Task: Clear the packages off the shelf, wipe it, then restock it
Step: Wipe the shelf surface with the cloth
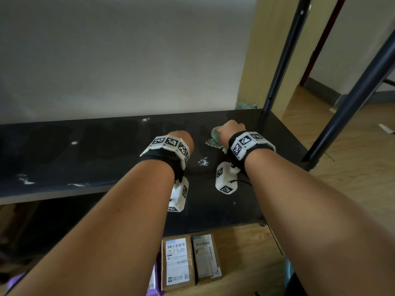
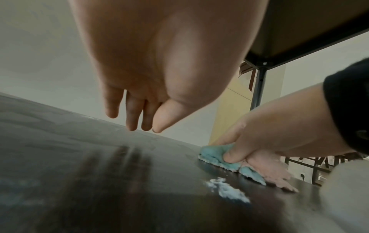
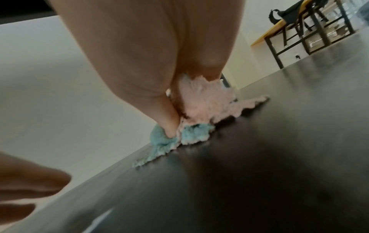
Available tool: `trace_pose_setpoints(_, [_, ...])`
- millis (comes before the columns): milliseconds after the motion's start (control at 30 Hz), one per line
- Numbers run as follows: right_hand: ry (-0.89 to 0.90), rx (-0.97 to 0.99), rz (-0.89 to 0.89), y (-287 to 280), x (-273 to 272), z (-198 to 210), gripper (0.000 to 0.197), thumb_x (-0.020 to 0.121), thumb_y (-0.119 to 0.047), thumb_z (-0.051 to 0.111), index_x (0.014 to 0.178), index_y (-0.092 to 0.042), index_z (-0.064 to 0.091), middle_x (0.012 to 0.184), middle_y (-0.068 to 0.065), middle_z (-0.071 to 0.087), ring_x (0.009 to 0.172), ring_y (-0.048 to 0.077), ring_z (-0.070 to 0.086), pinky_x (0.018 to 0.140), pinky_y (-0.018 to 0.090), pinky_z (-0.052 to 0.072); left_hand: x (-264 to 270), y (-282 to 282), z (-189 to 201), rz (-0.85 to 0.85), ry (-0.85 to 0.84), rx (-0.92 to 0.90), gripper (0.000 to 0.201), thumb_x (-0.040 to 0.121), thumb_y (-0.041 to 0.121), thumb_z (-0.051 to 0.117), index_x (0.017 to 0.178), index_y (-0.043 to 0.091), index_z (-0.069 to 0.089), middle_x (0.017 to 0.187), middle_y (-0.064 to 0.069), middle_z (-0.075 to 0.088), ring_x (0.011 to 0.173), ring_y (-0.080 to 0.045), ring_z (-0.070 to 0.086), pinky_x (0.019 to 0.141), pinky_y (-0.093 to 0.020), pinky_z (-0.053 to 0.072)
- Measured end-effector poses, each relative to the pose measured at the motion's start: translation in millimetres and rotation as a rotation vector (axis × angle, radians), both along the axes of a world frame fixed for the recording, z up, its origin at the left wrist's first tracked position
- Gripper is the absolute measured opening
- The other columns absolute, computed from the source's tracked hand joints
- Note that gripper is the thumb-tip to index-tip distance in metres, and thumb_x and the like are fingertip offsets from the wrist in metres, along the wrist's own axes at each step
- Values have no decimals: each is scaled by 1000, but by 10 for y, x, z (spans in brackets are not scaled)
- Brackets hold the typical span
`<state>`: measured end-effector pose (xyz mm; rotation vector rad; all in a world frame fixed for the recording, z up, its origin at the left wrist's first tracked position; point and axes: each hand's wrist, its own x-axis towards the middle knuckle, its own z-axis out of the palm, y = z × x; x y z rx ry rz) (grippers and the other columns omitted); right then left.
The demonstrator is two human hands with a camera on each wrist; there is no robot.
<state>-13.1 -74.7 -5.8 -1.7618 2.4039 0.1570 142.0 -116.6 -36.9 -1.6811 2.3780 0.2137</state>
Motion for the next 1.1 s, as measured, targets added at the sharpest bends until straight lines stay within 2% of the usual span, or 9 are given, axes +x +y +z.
trace_pose_setpoints(167, [-235,-77,15,-123,231,-71,48,90,-33,54,135,-17,55,138,11,48,127,32,46,105,39,42,6,13,30,10,6,-58,24,92,12,52,110,3,66,114,-14,66,107,-29,63,93,-37,51])
trace_pose_setpoints(333, [-319,-64,40,-234,73,86,37,92,-29,57,124,-13,65,119,8,67,104,25,64,77,28,50,-11,6,54,-23,-18,-108,25,92,13,51,111,6,65,118,-12,65,112,-30,61,96,-39,50])
trace_pose_setpoints(433, [-214,-106,-130,-303,-146,127,40,94,-31,52,123,-6,62,123,14,63,114,32,59,91,34,48,7,-107,42,-13,3,-72,25,93,17,51,110,8,67,118,-10,65,112,-27,61,95,-35,49])
trace_pose_setpoints(567, [-102,-57,-195,-339,-289,26,35,98,-28,48,116,-1,62,123,15,63,115,31,58,90,34,47,-55,-174,15,-32,1,-70,28,97,15,47,113,5,67,108,-12,65,115,-26,61,83,-29,46])
trace_pose_setpoints(667, [-127,-103,-159,-391,-216,-17,29,94,-29,49,102,-6,65,114,14,67,106,32,62,78,33,46,-171,-94,72,-55,-47,-99,33,99,13,42,125,5,60,125,-15,60,118,-30,57,92,-35,46])
trace_pose_setpoints(767, [-195,-106,-137,-464,-47,18,32,94,-31,50,105,-5,66,115,14,67,107,31,63,82,32,46,-99,-342,-101,-5,-91,7,28,94,16,50,111,3,68,100,-13,64,91,-23,62,78,-29,48])
trace_pose_setpoints(867, [-238,-90,-75,-545,158,26,30,90,-35,51,93,-9,65,109,11,69,94,28,63,80,30,47,-29,-743,-337,-55,-180,49,18,81,25,52,78,20,69,87,-3,71,85,-23,69,77,-32,56])
trace_pose_setpoints(1000, [-310,-34,20,-583,221,25,37,92,-33,53,117,-11,68,117,8,69,107,25,65,91,29,50,-44,-944,-381,-121,-178,55,15,78,27,54,83,21,67,85,-2,69,83,-27,69,77,-42,58])
trace_pose_setpoints(1100, [-362,-58,56,-575,62,105,36,91,-22,57,124,-17,67,122,5,67,104,24,64,82,27,48,-83,-832,-219,-171,-192,-6,15,83,23,53,84,17,67,90,-6,69,87,-28,68,80,-41,57])
